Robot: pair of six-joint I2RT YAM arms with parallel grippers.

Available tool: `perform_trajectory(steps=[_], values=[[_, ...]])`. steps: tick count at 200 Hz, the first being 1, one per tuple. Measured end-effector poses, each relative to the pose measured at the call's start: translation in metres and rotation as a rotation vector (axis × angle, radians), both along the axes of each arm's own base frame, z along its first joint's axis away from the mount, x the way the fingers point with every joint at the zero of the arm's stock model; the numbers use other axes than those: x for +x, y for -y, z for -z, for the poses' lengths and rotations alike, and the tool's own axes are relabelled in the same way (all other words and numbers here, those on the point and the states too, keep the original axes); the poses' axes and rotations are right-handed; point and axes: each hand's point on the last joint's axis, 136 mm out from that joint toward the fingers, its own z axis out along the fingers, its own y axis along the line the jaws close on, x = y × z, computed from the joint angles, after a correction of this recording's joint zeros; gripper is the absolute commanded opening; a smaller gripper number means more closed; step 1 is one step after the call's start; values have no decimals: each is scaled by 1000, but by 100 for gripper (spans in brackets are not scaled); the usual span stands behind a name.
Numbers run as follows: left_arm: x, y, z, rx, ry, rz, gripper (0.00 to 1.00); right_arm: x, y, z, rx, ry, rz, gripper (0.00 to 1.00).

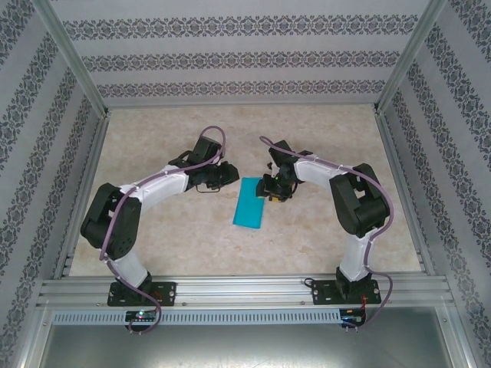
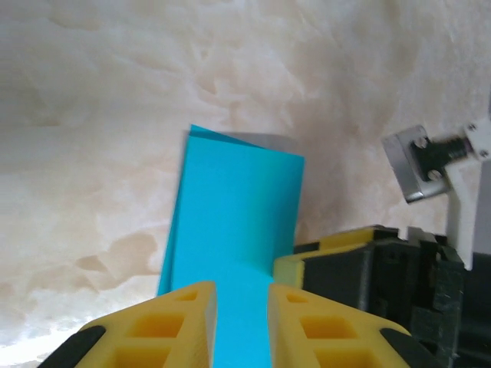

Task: Fold a paper plane with a square sheet of paper (pick it up from the middle)
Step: Hold the square sheet of paper at the center of the table.

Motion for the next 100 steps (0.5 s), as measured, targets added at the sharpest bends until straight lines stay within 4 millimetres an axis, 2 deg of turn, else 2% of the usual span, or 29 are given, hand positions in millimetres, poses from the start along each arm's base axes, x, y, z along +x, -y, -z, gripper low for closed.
perform_trajectory(steps=[29, 100], values=[[-5, -10, 13, 36, -35, -20, 26, 0, 2, 2, -14, -2, 14, 48], [-7, -10, 23, 49, -62, -18, 26, 0, 0, 2, -34, 0, 27, 50]])
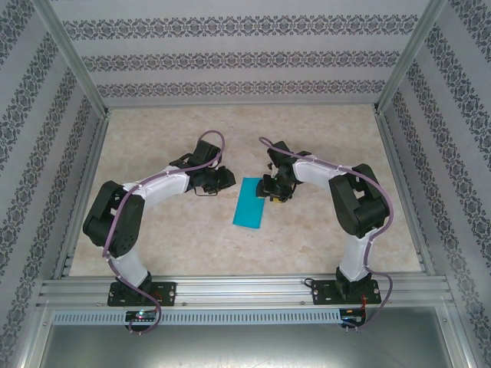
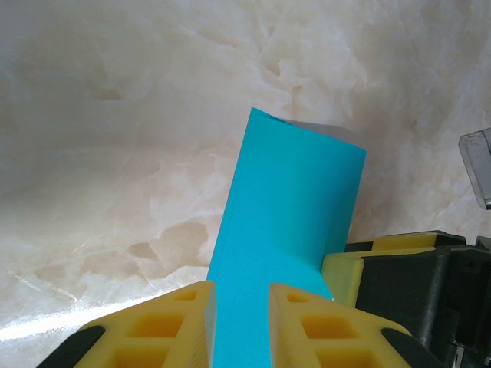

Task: Fold a paper plane with a square sheet of paper (pick it up from the middle)
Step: Hold the square sheet of paper at the center of the table.

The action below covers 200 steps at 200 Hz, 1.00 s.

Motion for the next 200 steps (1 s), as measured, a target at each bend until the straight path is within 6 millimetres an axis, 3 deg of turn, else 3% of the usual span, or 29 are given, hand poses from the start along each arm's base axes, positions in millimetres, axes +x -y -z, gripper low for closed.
perform_trajectory(steps=[200], values=[[-7, 7, 11, -27, -49, 31, 25, 0, -2, 3, -84, -19, 10, 53]])
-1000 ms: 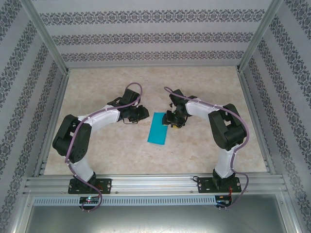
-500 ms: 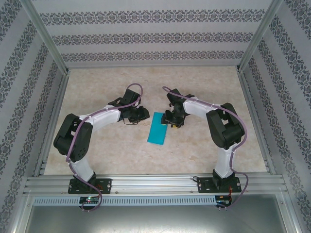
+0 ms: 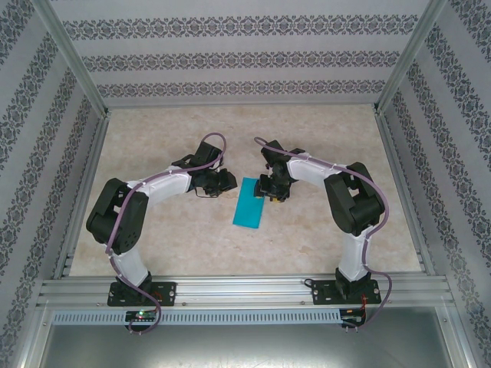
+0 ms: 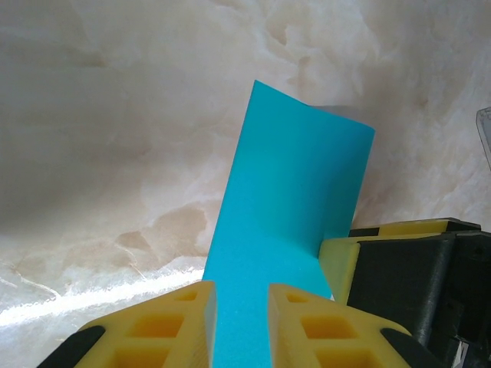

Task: Fold a paper plane with a square sheet of paper (pick it up from the middle)
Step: Hold the square sheet of paper at the center of the table.

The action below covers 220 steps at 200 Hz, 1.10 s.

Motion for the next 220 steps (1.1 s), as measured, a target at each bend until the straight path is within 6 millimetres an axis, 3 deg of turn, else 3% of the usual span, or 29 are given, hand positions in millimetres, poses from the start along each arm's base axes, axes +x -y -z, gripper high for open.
perform_trajectory(steps=[69, 144, 178, 220], values=[[-6, 18, 29, -55, -107, 60, 19, 0, 0, 0, -4, -5, -3, 53], [-5, 45, 38, -109, -141, 125, 16, 0, 0, 0, -5, -6, -3, 53], [-8, 46, 51, -96, -170, 128, 14, 0, 0, 0, -5, -6, -3, 53], [-9, 46, 53, -93, -173, 129, 12, 1, -1, -1, -1, -1, -3, 55]])
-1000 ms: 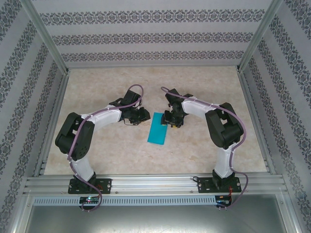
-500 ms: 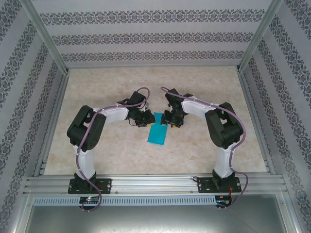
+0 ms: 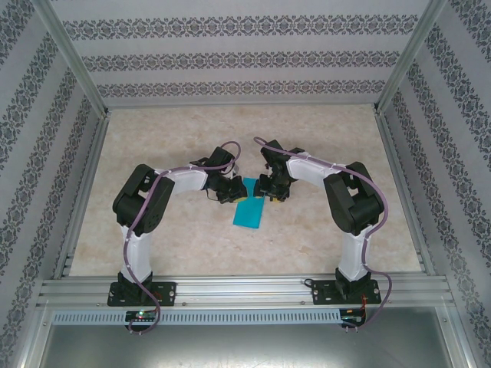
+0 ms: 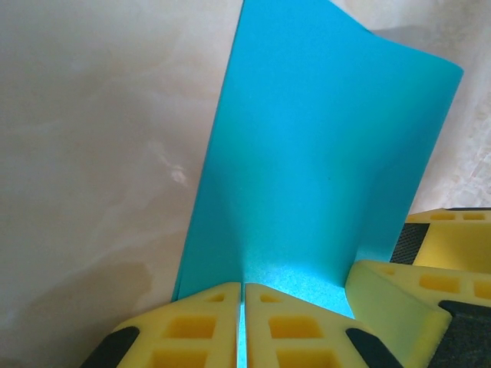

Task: Fold a paper plane with a square sheet of paper (pick it up from the middle)
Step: Hold the square sheet of paper at the center of the table.

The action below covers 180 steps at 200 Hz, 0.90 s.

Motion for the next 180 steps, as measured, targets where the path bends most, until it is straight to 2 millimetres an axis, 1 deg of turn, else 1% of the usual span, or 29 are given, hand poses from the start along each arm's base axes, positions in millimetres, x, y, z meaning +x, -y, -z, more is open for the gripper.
perform_trajectory(steps=[26, 36, 43, 47, 57, 71, 77, 84, 94, 101, 114, 138, 156, 180], values=[[-1, 0, 1, 2, 1, 4, 9, 2, -1, -6, 25, 40, 6, 56], [-1, 0, 2, 1, 3, 5, 7, 1, 0, -14, 47, 71, 16, 56], [-1, 0, 2, 0, 5, 6, 6, 2, 2, -22, 69, 97, 26, 54], [0, 0, 2, 0, 8, 8, 5, 2, 3, -28, 85, 116, 31, 52], [0, 0, 1, -1, 9, 9, 0, 2, 3, -45, 137, 171, 41, 45], [0, 0, 1, -2, 11, 10, 0, 4, -1, -71, 229, 245, 57, 34], [0, 0, 1, -2, 11, 10, 0, 6, -3, -81, 266, 272, 64, 26], [0, 0, 1, -2, 12, 12, 0, 7, -7, -88, 305, 295, 64, 17], [0, 0, 1, -2, 13, 12, 0, 8, -14, -92, 353, 302, 71, 11], [0, 0, 1, -2, 13, 12, 0, 7, -19, -91, 376, 299, 71, 8], [0, 0, 1, -2, 13, 12, 0, 2, -28, -80, 403, 271, 70, 5], [0, 0, 1, -1, 14, 15, 0, -10, -40, -49, 426, 194, 81, 4], [0, 0, 1, -1, 15, 15, 0, -18, -40, -30, 416, 148, 97, 4], [0, 0, 1, -1, 17, 18, 0, -22, -37, -23, 411, 132, 110, 4]])
